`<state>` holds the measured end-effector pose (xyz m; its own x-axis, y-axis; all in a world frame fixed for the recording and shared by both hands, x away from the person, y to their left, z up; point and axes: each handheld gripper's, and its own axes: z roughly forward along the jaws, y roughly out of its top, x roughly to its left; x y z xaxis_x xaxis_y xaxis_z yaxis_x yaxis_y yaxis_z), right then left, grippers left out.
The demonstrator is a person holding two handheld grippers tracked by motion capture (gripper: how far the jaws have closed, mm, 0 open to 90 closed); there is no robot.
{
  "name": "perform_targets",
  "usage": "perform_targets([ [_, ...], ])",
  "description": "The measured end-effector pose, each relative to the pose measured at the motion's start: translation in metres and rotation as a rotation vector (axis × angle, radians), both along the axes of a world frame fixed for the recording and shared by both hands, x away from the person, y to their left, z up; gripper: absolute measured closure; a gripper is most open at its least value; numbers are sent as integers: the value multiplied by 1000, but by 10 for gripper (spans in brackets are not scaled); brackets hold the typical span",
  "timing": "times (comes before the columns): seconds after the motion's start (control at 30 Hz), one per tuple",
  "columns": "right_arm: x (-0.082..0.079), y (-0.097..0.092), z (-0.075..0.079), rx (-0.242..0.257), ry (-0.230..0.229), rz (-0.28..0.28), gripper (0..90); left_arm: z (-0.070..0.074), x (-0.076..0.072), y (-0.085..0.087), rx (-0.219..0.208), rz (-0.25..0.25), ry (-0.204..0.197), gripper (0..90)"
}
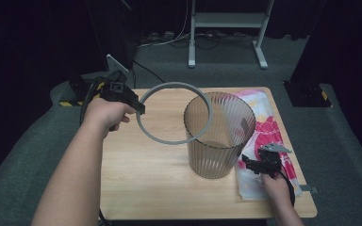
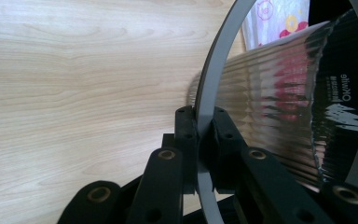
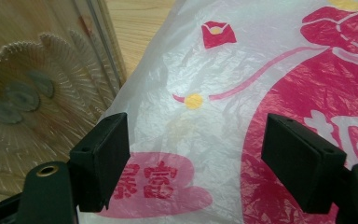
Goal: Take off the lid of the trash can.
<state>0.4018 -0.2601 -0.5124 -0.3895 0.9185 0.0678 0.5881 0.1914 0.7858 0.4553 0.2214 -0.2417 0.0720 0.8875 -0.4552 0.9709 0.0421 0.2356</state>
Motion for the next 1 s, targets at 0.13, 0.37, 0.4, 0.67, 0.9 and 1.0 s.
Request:
perform_targets([
  [0.13,0,1,-1,1,5,4,228,0,-3,13,-8,17,-3,832],
  [0.37,0,2,-1,-6,3,8,228,2,-9,31,-9,42,-13,832],
  [0.4,0,2,-1,-7,3,8,228,1,-10,34,-5,44,-14,832],
  [0.67,0,3,-2,-9,11,8,229,-1,-16,47,5,65,-14,831],
  [0.9,-1,3,-1,-13,7,10,228,-6,-18,57,-7,82,-21,832],
  [1.0,0,2,-1,-12,5,7,228,-10,-20,63,-7,88,-24,831],
])
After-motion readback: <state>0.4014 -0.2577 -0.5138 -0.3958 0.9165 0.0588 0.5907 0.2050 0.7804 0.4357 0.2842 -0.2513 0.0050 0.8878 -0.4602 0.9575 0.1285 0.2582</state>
